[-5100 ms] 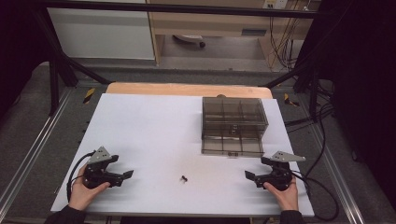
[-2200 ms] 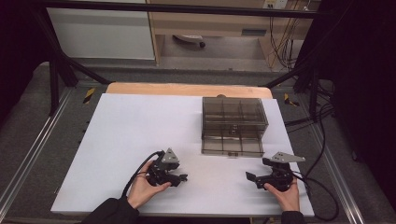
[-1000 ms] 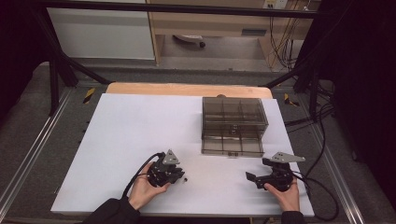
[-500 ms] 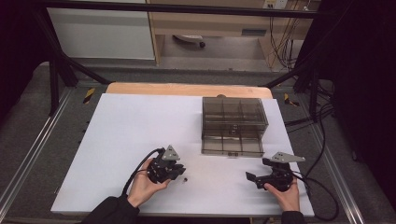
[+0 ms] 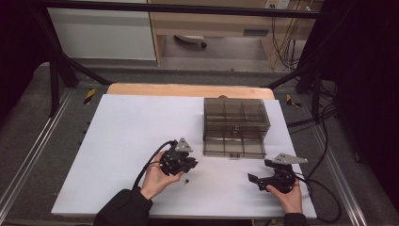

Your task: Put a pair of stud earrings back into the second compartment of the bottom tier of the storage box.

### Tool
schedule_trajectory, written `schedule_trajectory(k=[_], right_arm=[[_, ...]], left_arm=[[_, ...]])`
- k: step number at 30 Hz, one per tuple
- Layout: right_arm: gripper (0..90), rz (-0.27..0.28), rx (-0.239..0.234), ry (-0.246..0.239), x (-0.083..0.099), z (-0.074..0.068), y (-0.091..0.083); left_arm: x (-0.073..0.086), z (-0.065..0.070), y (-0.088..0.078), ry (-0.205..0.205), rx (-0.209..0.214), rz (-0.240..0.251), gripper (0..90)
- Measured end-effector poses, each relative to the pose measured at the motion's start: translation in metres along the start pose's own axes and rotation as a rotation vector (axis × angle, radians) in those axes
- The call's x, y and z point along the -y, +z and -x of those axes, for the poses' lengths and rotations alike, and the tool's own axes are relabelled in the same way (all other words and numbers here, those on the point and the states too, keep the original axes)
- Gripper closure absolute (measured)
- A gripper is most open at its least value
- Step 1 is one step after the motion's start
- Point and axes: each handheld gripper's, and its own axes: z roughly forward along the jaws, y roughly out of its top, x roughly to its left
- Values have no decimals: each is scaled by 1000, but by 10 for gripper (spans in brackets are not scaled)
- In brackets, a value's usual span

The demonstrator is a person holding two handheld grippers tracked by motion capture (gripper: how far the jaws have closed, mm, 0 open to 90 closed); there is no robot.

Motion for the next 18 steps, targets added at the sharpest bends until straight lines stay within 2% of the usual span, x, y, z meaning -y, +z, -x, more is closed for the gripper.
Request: schedule_trajectory(k=[18], right_arm=[[8,-3,-3,1,0,0,0]], left_arm=[[-52,11,35,29,2,4,805]])
